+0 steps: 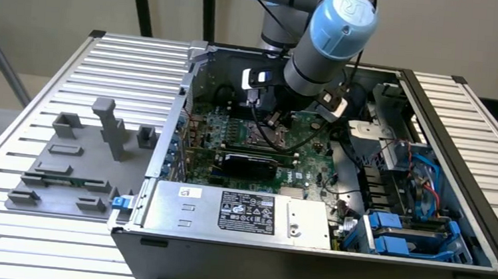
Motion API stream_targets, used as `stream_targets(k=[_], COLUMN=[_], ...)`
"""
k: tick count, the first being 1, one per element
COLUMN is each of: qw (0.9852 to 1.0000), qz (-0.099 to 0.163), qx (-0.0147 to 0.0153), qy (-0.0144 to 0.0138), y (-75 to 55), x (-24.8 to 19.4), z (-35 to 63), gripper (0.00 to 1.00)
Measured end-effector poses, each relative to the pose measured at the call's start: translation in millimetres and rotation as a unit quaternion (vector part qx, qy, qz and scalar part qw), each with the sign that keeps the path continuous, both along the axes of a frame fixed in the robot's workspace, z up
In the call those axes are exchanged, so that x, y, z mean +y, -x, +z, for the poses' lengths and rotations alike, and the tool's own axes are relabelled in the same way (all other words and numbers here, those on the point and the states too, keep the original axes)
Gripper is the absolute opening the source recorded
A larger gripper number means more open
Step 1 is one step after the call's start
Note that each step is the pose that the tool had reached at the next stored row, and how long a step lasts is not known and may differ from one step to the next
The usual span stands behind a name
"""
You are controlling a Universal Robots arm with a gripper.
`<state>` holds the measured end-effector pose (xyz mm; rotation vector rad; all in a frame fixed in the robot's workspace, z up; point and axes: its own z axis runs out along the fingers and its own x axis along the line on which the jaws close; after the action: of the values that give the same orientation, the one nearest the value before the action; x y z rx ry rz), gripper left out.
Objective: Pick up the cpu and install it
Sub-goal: 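Install the first cpu locking lever, then install the second cpu locking lever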
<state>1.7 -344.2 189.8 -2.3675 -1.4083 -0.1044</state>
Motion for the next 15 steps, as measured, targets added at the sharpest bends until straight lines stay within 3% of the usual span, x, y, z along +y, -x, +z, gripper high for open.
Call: stream_targets(k=[6, 15], qw=[1.0, 1.0], qz=[0.0, 0.0], qx=[0.0, 0.0001], qy=[-0.0018, -0.0019], y=[0.0, 0.0], x=[-0.9, -1.3], z=[12.5, 13.3], gripper=[0.11, 0.11])
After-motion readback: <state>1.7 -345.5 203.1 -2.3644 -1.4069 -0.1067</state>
